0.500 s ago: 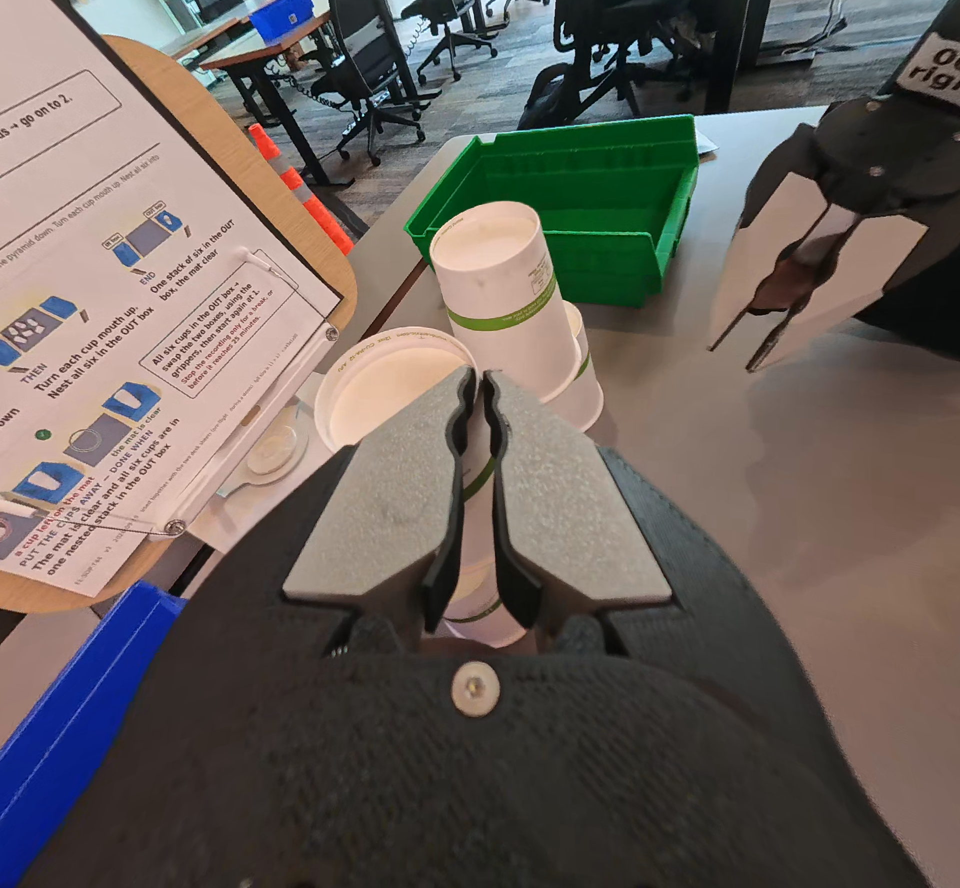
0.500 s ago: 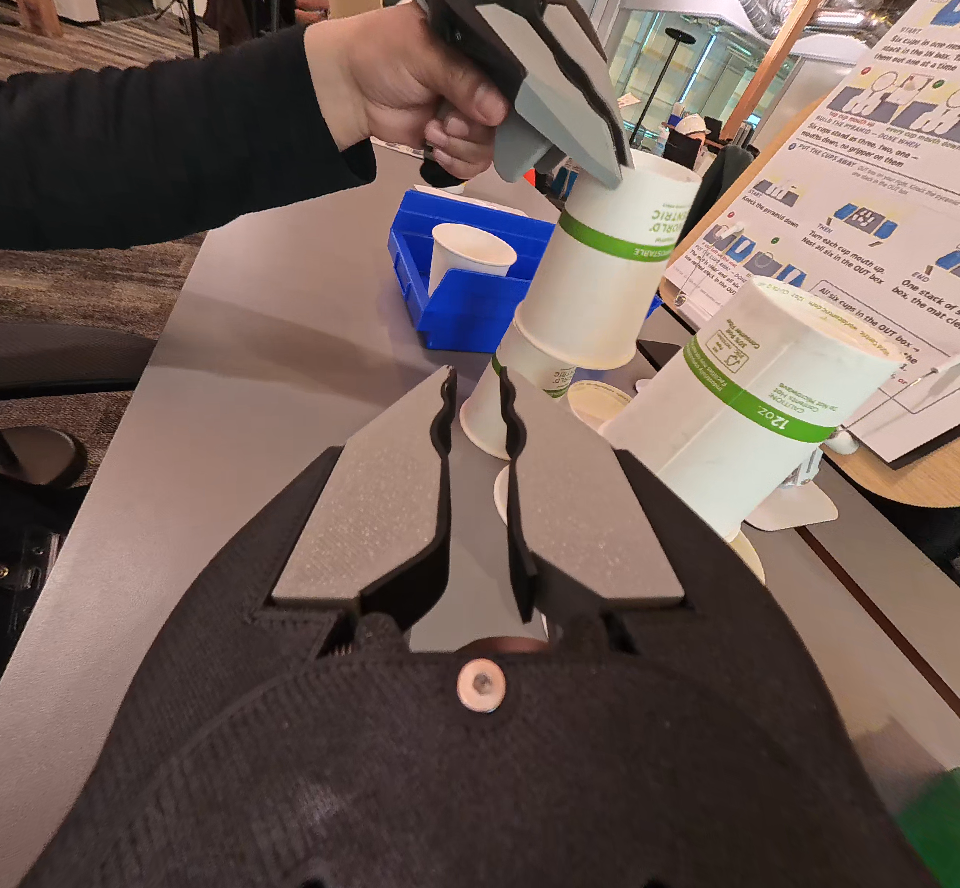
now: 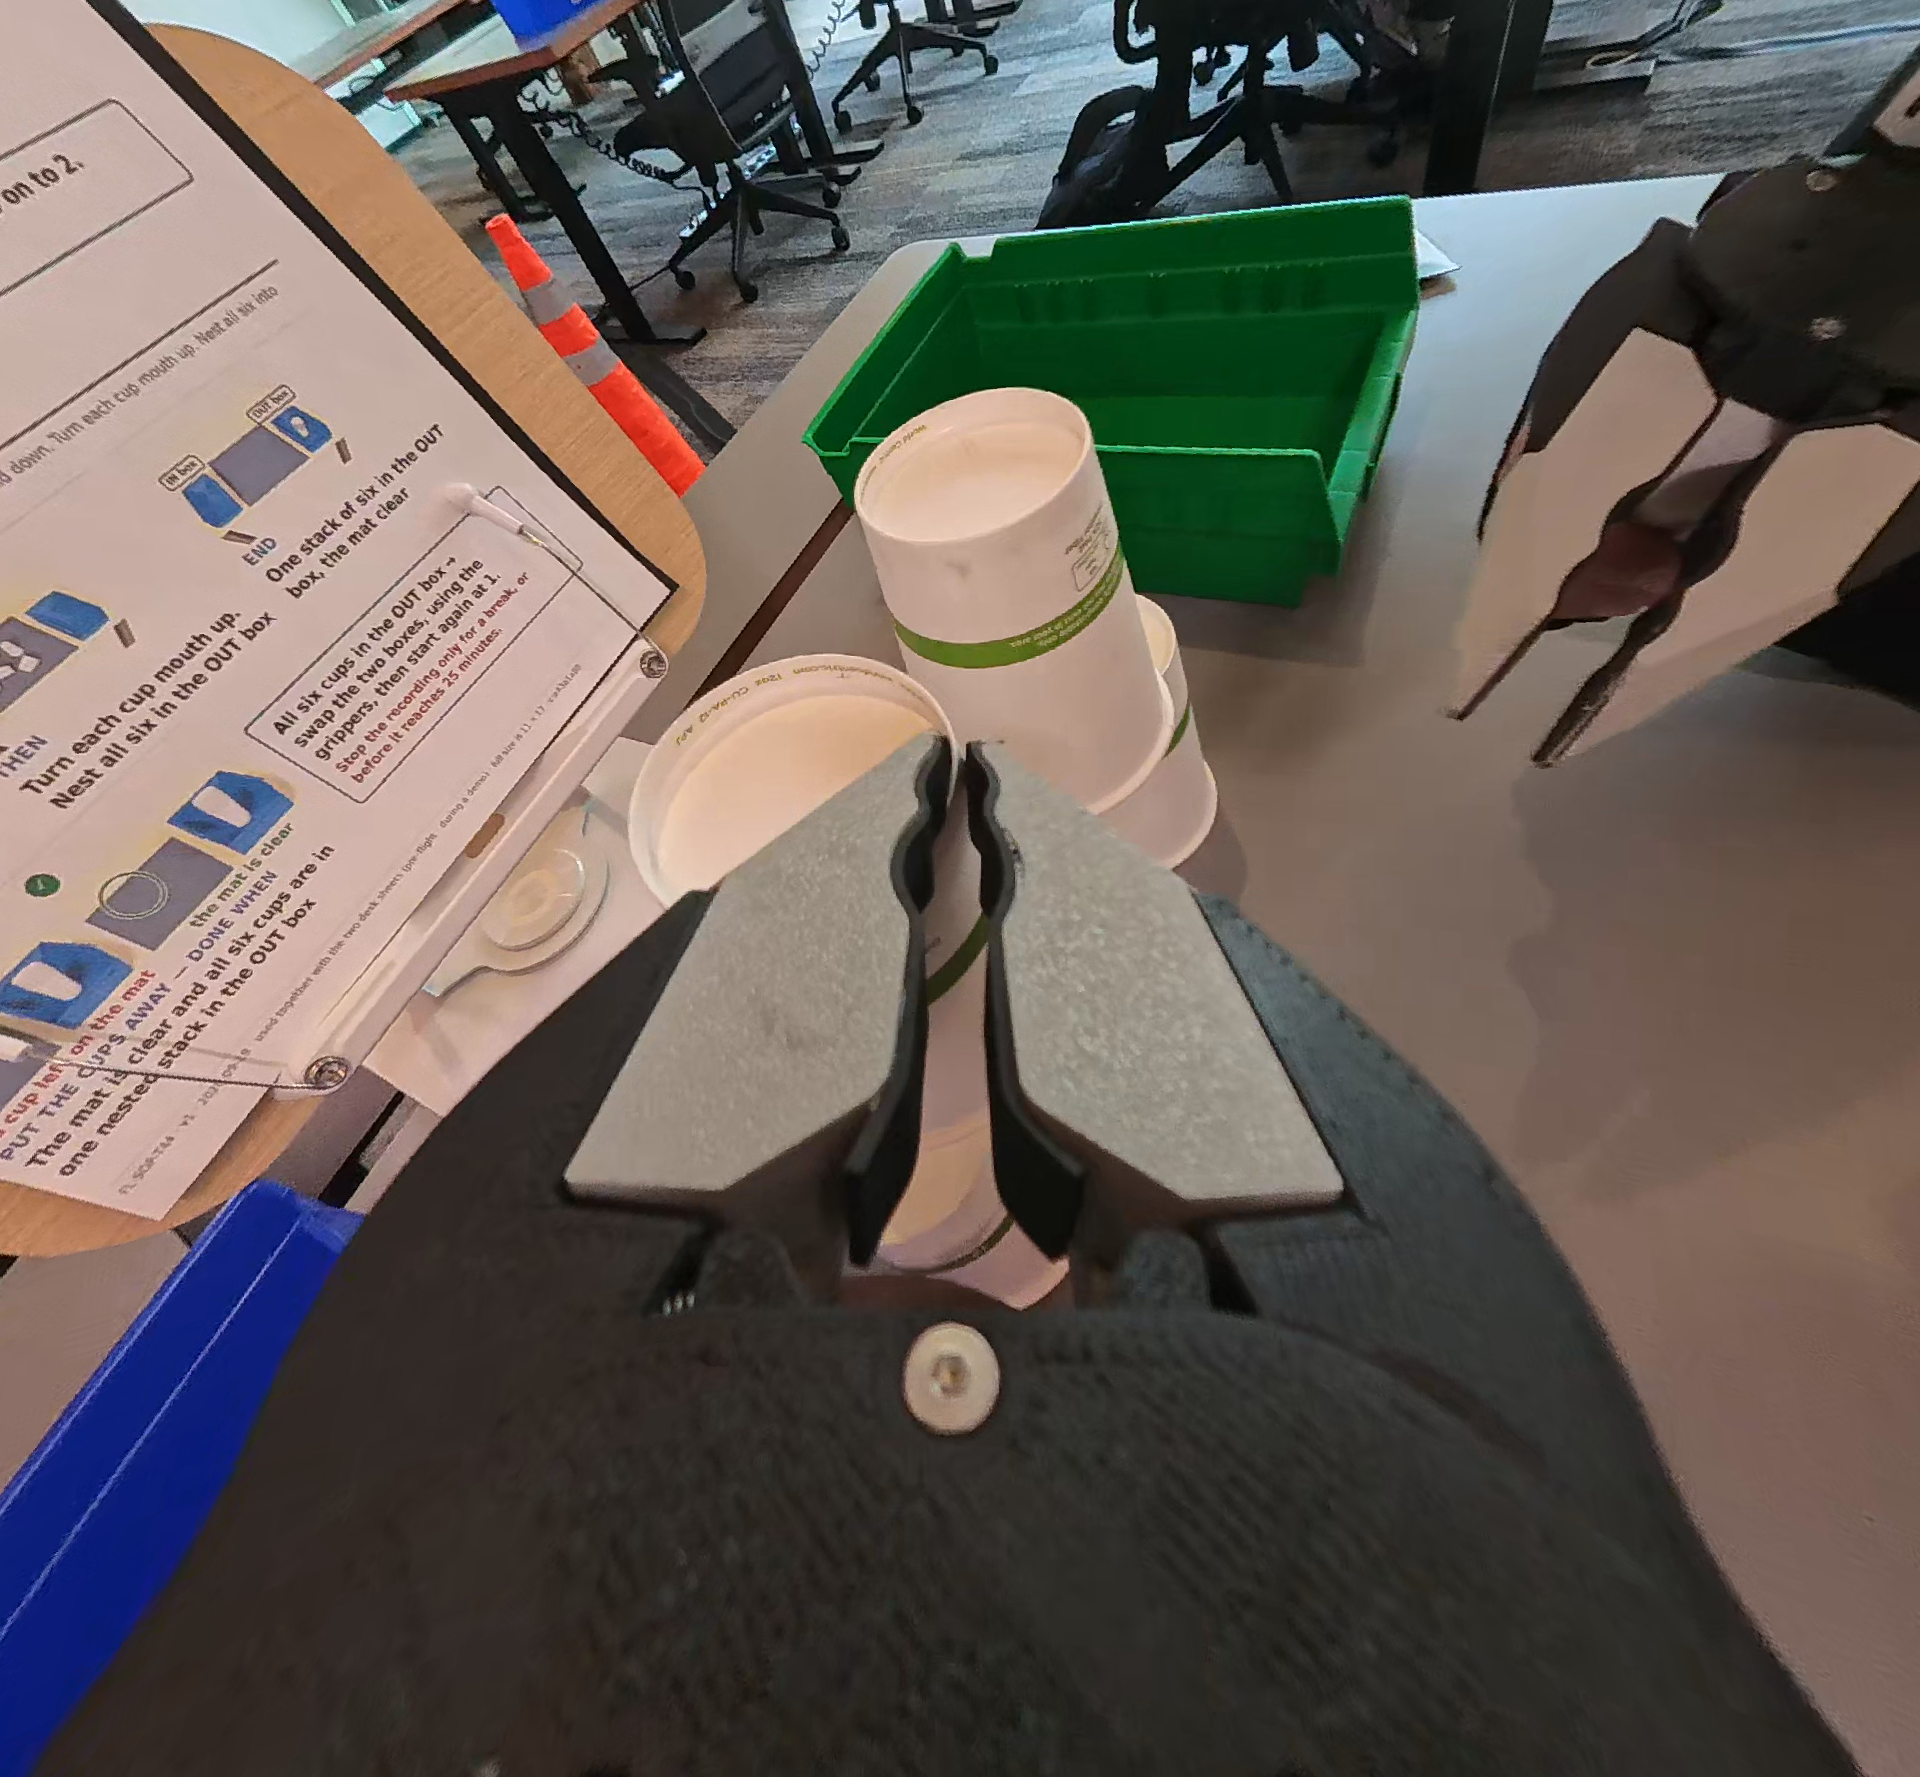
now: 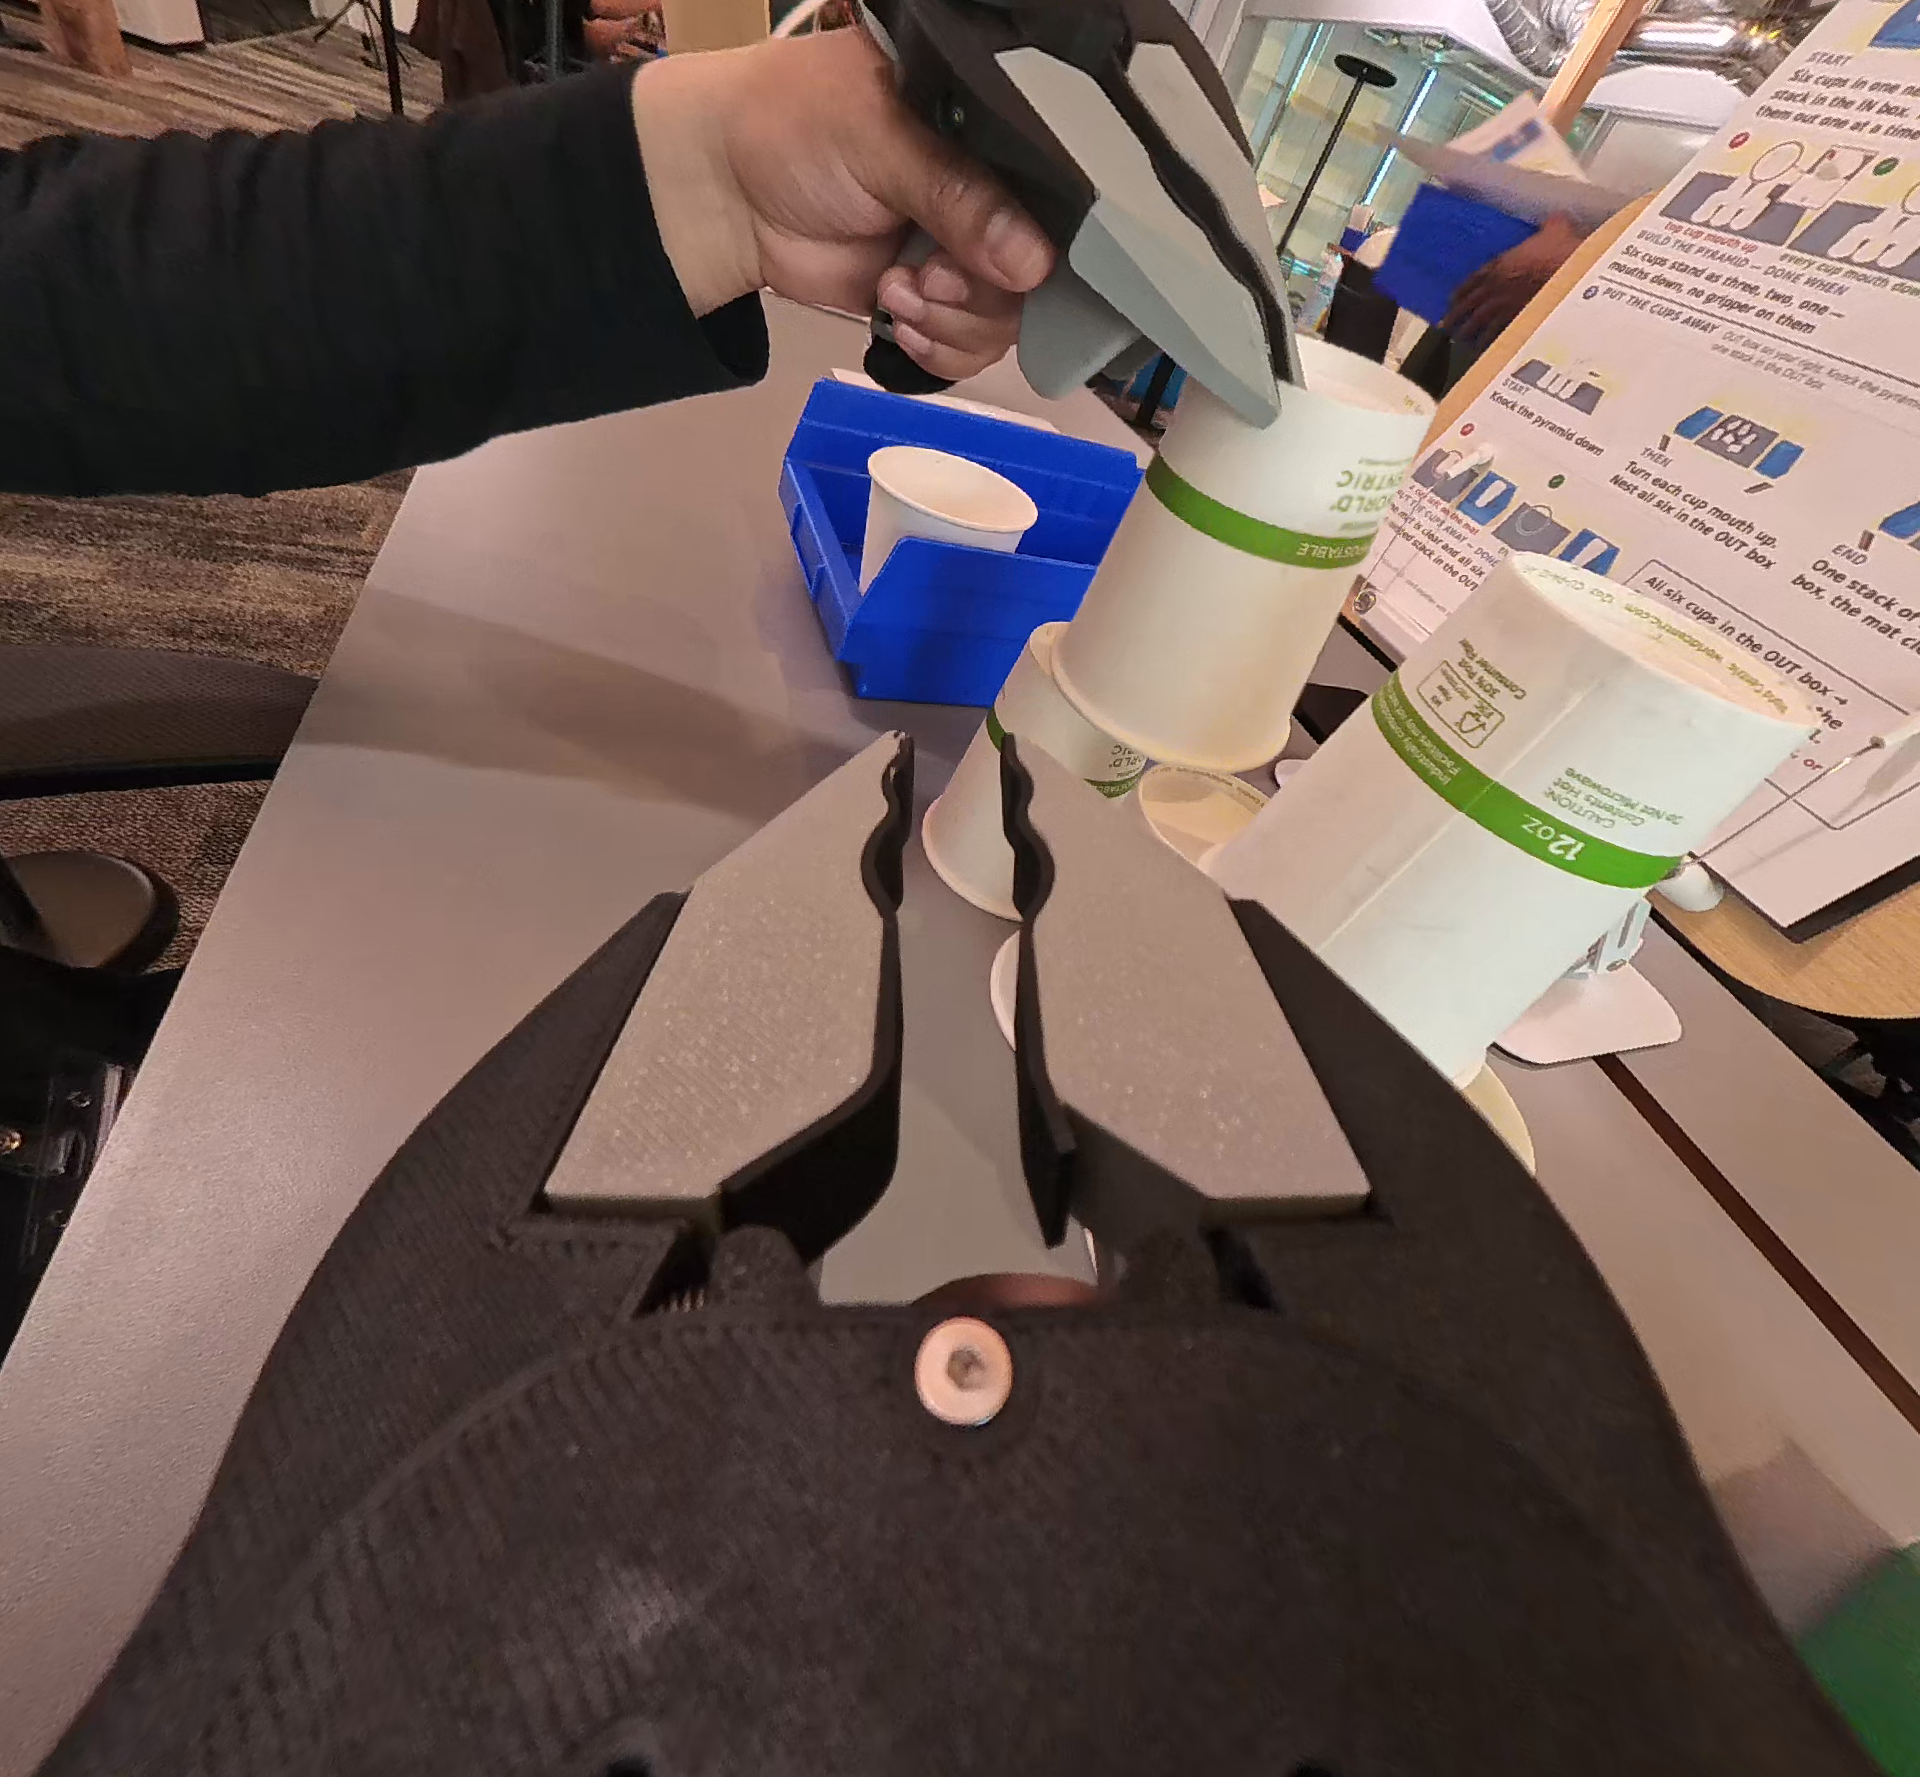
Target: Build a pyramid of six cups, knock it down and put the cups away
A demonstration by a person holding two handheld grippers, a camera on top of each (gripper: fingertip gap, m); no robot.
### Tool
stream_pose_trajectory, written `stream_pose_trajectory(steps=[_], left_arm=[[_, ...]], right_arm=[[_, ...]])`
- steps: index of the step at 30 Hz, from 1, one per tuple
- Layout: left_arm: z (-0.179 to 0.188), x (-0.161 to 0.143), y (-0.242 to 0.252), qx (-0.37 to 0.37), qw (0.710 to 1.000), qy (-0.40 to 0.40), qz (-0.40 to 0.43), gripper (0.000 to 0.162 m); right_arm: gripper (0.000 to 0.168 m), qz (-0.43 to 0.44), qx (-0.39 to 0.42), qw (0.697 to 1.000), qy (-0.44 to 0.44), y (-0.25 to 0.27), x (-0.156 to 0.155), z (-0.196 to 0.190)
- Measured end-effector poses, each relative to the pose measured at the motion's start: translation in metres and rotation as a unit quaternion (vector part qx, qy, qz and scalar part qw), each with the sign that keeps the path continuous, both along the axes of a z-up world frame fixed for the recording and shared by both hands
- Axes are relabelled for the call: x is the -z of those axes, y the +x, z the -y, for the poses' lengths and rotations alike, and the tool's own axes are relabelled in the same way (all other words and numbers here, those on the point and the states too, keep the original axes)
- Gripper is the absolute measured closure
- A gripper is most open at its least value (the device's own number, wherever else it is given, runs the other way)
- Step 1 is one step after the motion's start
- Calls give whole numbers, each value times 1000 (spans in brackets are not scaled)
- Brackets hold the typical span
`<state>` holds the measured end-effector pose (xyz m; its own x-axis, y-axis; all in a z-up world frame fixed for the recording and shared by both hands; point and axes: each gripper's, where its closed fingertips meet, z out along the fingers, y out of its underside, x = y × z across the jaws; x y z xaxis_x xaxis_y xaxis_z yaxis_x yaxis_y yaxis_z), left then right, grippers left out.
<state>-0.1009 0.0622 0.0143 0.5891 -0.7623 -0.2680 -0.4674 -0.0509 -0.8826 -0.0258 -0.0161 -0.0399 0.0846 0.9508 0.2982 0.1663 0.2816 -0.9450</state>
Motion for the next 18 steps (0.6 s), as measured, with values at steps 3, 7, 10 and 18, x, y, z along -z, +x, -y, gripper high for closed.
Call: stream_pose_trajectory(steps=[3, 7, 10, 18], left_arm=[[-3, 1, 2, 1, 1000, -9, 9, 162], [-6, 3, 2, -4, 1000, -10, 8, 161], [-7, 4, 3, -4, 1000, -10, 9, 161], [-9, 7, 7, -2, 1000, -16, 11, 162]], right_arm=[[155, 0, -3, 1000, -2, 0, 0, 1], [155, 2, -3, 1000, -3, 0, 1, 1], [155, 1, -3, 1000, -2, 0, 0, 1], [155, 6, -3, 1000, -1, -1, 2, 2]])
